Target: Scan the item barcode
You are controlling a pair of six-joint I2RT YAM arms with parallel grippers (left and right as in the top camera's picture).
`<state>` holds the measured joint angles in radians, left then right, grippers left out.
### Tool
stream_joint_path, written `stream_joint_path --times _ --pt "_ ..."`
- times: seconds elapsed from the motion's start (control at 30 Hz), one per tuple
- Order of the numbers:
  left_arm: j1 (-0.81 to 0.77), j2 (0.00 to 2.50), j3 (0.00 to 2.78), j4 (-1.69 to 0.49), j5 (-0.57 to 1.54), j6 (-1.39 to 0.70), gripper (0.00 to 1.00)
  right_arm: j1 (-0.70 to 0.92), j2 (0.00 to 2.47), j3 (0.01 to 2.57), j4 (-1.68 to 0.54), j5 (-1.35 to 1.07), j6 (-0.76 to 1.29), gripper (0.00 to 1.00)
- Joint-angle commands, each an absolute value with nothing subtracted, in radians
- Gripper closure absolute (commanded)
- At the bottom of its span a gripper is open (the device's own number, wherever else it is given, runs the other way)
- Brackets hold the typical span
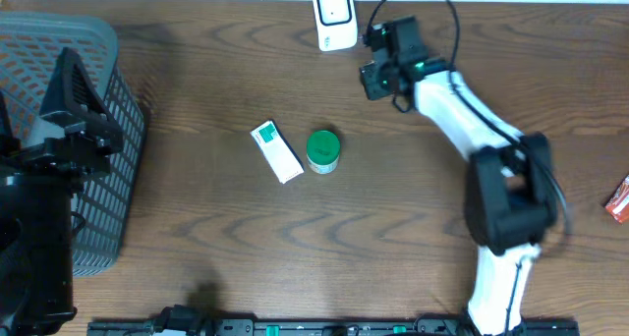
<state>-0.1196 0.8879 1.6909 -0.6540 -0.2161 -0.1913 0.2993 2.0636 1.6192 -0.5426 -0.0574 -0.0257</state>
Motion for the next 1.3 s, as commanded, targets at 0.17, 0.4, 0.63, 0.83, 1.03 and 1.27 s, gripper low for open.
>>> stream_joint_path --times 0.17,0.4,0.63,0.83,1.03,1.27 --pt "-0.117 0.885 1.691 -0.65 -0.221 -0.204 0.17 0.312 1.842 1.63 -1.031 -0.11 0.164 0.18" --pt "-0.117 0.885 1.691 -0.65 -0.221 -0.204 0.17 0.319 1.845 1.628 -1.185 -0.195 0.164 0.01" --pt "-0.117 0.885 1.691 -0.65 -0.221 -0.204 0.17 0.358 1.847 1.626 -1.045 -0.202 0.179 0.73" --pt "-0.117 0.885 1.691 -0.65 -0.221 -0.204 0.17 0.361 1.887 1.613 -1.036 0.124 0.304 0.99" --pt "-0.117 0.885 1.691 -0.65 -0.221 -0.204 0.17 0.314 2.022 1.602 -1.008 0.138 0.302 0.99" --pt "-0.117 0.885 1.691 -0.65 -0.221 -0.204 0.17 0.289 2.181 1.602 -1.018 0.087 0.303 0.99"
